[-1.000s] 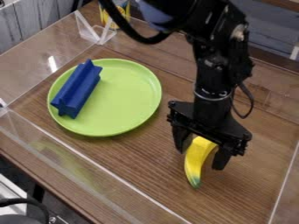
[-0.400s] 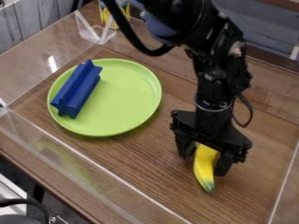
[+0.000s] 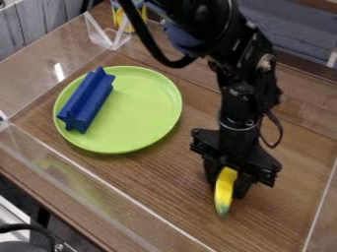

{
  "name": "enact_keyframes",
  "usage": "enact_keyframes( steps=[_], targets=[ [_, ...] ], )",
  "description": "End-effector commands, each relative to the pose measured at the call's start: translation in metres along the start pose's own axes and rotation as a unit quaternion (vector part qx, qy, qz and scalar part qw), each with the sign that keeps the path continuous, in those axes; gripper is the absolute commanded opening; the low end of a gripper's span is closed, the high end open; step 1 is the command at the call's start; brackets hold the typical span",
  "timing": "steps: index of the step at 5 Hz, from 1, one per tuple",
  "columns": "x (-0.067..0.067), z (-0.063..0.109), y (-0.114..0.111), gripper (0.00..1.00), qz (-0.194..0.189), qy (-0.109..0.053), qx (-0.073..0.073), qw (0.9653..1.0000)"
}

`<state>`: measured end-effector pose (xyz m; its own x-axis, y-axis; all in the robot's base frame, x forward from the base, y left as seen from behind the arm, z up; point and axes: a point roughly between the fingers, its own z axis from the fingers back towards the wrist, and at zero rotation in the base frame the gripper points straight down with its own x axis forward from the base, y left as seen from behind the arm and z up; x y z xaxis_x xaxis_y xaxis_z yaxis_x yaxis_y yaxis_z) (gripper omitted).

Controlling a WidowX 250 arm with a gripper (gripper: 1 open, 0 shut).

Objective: Put the banana in the green plate

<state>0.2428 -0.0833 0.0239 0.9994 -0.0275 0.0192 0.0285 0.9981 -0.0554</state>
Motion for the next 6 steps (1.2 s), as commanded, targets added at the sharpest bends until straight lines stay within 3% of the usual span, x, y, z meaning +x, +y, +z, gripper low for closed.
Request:
enact_keyframes(
  steps=[1, 3, 6],
  targets=[
    [0.01, 0.015, -0.003, 0.0, -0.001, -0.018, -0.003, 0.9998],
    [0.014, 0.021, -0.002, 0.0, 0.006, -0.018, -0.005, 0.9998],
    [0.013, 0.038, 0.004, 0.0, 0.0, -0.004, 0.011, 0.9999]
  ],
)
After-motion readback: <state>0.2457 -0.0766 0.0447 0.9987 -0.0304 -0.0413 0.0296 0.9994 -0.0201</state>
